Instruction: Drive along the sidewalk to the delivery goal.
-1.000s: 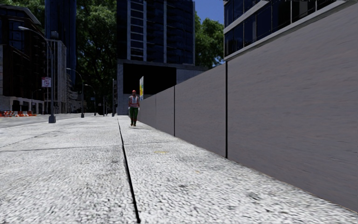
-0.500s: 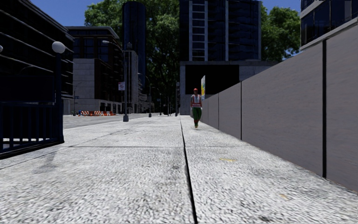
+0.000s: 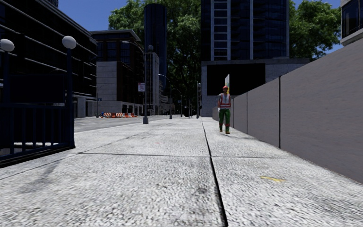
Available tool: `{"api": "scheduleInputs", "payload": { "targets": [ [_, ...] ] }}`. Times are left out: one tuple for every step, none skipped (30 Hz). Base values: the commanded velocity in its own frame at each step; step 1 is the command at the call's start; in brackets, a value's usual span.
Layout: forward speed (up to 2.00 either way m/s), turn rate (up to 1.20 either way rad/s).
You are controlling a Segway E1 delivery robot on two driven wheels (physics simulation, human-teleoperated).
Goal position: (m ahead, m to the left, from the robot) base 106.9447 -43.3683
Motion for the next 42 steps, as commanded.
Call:
{"api": "scheduleInputs", "payload": {
  "targets": [
    [1.74, 0.0],
    [1.77, 0.0],
    [1.77, 0.0],
    [1.87, 0.0],
    [1.91, 0.0],
    [1.92, 0.28],
    [1.92, 0.28],
    [1.92, 0.48],
    [1.92, 0.54],
    [1.92, 0.56],
    [1.94, 0.56],
    [1.94, 0.56],
    [2.0, 0.56],
    [2.0, 0.56],
    [2.0, 0.56],
    [2.0, 0.56],
    [2.0, 0.56],
    [2.0, 0.56],
    [2.0, 0.56],
    [2.0, 0.56],
    [2.0, 0.56],
    [2.0, 0.56],
    [2.0, 0.55],
    [2.0, 0.55],
    [2.0, 0.39],
    [2.0, 0.0],
    [2.0, 0.0],
    [2.0, 0.0],
    [2.0, 0.0],
    [2.0, 0.0],
    [2.0, 0.0],
    [2.0, 0.0],
    [2.0, 0.0],
    [2.0, 0.0],
    [2.0, 0.0],
    [2.0, 0.0],
    [2.0, 0.0],
    [2.0, 0.0],
    [2.0, 0.0],
    [2.0, -0.48],
    [2.0, -0.64],
    [2.0, -0.72]
  ]
}}
